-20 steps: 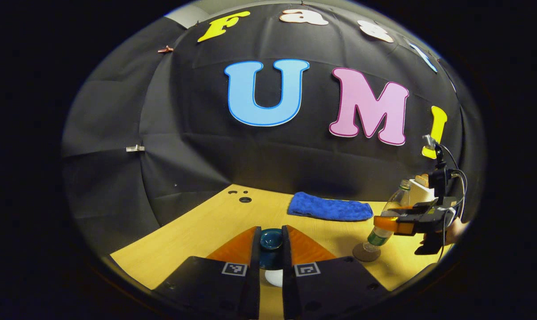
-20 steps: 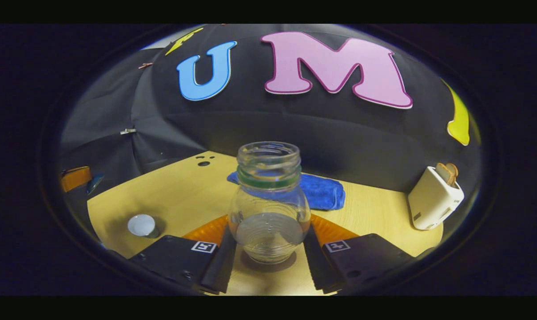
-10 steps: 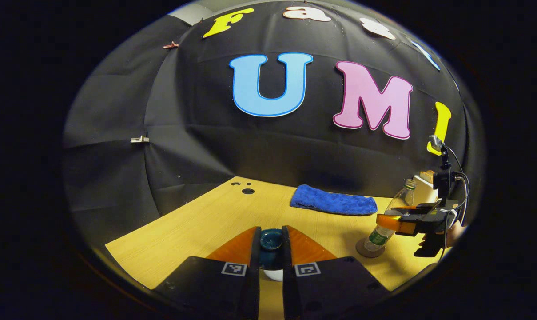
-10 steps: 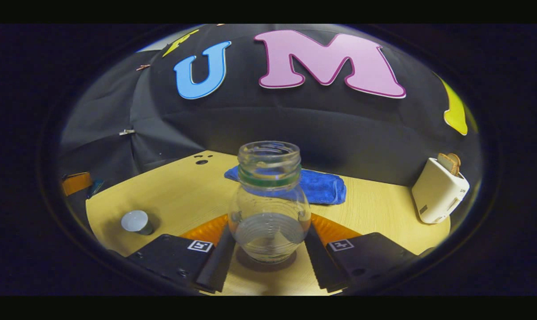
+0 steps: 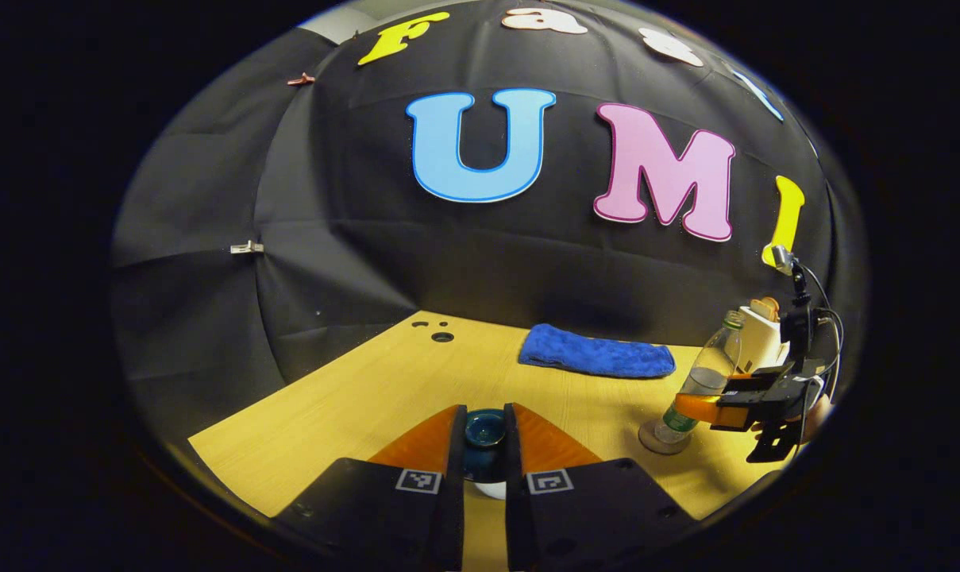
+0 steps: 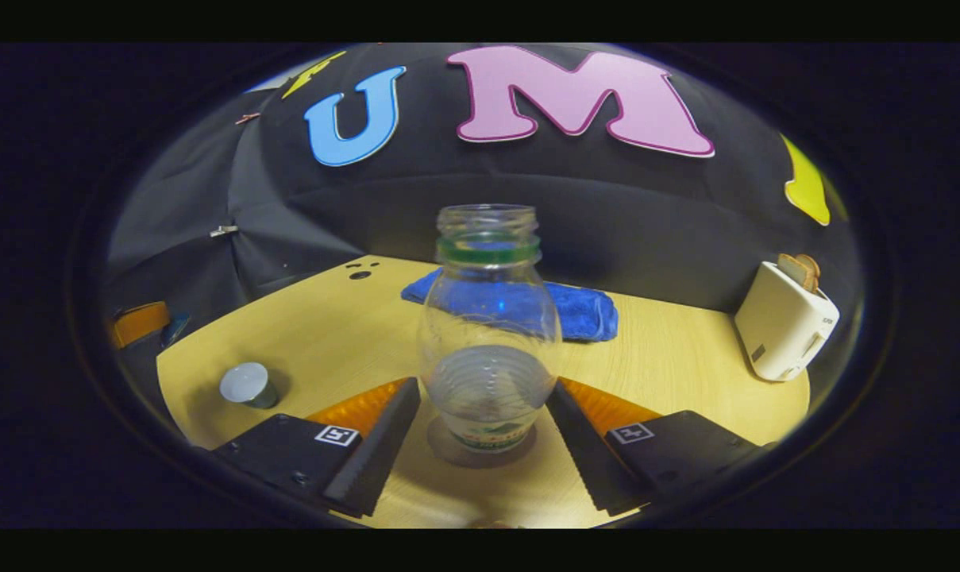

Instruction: Open the teacup lid with one hand, grasp the water bottle and pour water into the teacup with the other hand; after pouring, place the water bottle on the coaster and then close the teacup lid.

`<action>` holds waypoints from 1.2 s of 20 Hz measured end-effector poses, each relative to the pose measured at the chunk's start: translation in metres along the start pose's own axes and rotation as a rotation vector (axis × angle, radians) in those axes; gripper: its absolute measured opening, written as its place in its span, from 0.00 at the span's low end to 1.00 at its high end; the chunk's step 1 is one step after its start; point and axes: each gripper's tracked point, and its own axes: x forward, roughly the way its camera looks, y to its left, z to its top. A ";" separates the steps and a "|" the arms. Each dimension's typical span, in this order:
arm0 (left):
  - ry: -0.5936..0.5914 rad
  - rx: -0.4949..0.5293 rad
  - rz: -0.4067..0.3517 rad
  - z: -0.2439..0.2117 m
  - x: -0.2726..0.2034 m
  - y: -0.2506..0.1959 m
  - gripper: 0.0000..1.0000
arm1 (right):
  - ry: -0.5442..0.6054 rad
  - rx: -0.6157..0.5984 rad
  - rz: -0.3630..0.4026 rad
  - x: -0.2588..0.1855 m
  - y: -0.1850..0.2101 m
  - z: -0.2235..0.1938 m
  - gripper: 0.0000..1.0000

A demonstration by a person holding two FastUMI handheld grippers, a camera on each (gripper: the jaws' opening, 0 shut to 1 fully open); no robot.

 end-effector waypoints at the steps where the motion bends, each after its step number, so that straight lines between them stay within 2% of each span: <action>1: 0.006 0.003 -0.001 -0.004 0.003 -0.001 0.25 | 0.008 0.003 0.000 -0.005 0.000 -0.007 0.98; 6: 0.028 0.024 -0.017 -0.032 0.019 -0.011 0.25 | 0.053 0.056 -0.024 -0.035 -0.002 -0.040 0.98; 8: 0.027 0.049 -0.026 -0.040 0.026 -0.016 0.22 | 0.041 0.050 -0.035 -0.049 -0.004 -0.040 0.98; 12: 0.038 0.104 -0.041 -0.060 0.041 -0.021 0.25 | 0.040 0.005 -0.038 -0.070 0.002 -0.041 0.98; 14: 0.050 0.103 -0.038 -0.068 0.044 -0.023 0.29 | 0.037 0.013 -0.022 -0.076 0.013 -0.040 0.98; 15: 0.050 0.103 -0.037 -0.070 0.046 -0.023 0.25 | 0.041 0.017 -0.012 -0.079 0.019 -0.042 0.98; 18: 0.055 0.110 -0.045 -0.075 0.048 -0.027 0.25 | 0.053 0.014 0.000 -0.081 0.029 -0.049 0.98; 19: 0.059 0.115 -0.050 -0.076 0.050 -0.029 0.22 | 0.070 0.015 0.009 -0.081 0.033 -0.054 0.98; 20: 0.059 0.121 -0.052 -0.078 0.050 -0.029 0.25 | 0.084 0.016 0.012 -0.081 0.034 -0.059 0.98; 21: 0.059 0.127 -0.052 -0.078 0.051 -0.030 0.22 | 0.089 0.018 0.014 -0.081 0.034 -0.060 0.98; 23: 0.075 0.132 -0.052 -0.085 0.052 -0.030 0.26 | 0.089 0.018 0.014 -0.082 0.034 -0.059 0.98; 24: 0.074 0.132 -0.053 -0.086 0.052 -0.031 0.23 | 0.091 0.017 0.012 -0.082 0.033 -0.060 0.98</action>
